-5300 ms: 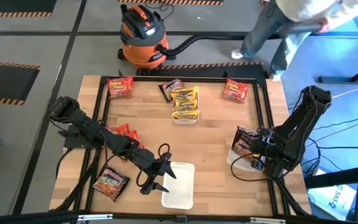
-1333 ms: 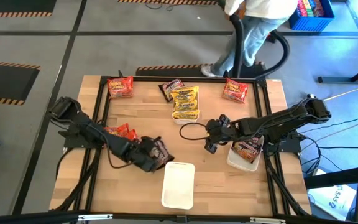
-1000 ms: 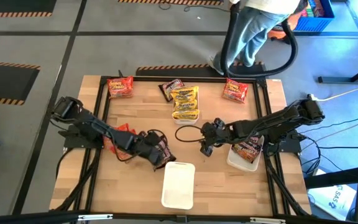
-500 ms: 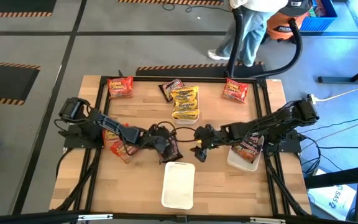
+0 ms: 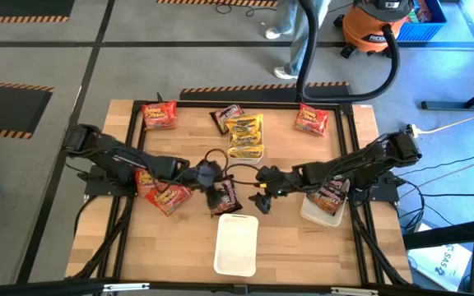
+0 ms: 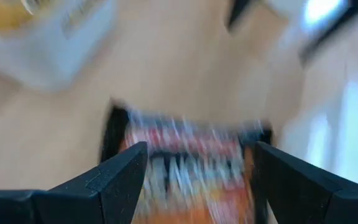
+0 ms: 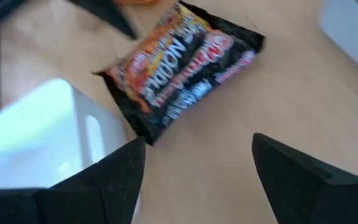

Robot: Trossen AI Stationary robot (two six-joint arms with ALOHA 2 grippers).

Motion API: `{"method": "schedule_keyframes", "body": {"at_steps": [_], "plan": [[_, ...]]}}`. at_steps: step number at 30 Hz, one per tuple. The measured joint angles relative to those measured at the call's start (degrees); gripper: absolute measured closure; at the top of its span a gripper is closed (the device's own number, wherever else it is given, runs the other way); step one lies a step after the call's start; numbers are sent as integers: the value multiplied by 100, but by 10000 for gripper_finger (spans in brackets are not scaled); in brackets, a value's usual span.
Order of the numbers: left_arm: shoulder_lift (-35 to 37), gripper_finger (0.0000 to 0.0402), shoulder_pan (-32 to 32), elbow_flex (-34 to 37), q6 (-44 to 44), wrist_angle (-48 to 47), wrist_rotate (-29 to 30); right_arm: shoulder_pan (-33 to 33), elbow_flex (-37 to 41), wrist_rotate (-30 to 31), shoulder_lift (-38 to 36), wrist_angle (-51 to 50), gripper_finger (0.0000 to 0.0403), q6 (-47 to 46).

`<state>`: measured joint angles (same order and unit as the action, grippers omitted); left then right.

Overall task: Sort Maruchan noodles
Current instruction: Put the bottom black noodle pack into the right white bin

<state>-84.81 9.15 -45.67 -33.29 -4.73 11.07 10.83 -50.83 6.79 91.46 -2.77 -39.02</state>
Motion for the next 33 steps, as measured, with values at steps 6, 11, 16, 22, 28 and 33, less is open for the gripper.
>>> {"method": "schedule_keyframes", "body": {"at_steps": [6,11,16,22,28,33], "plan": [[286,114,710,118,-253,-1275,659,-111,-2,-166,441,699,127,-369],[-10,114,1024,463,-392,-606,939,-373,7,-424,982,1076,127,-755],[-309,114,1082,631,-232,145,1068,-498,2,-792,1387,1917,127,-848],[-736,114,989,638,-105,374,1101,-527,2,-938,1739,2247,127,-917],[-940,114,1013,629,-104,569,1169,-527,2,-940,1974,2870,127,-873],[-943,114,1035,634,-103,625,1252,-539,-6,-884,2095,3023,127,-853]]}}
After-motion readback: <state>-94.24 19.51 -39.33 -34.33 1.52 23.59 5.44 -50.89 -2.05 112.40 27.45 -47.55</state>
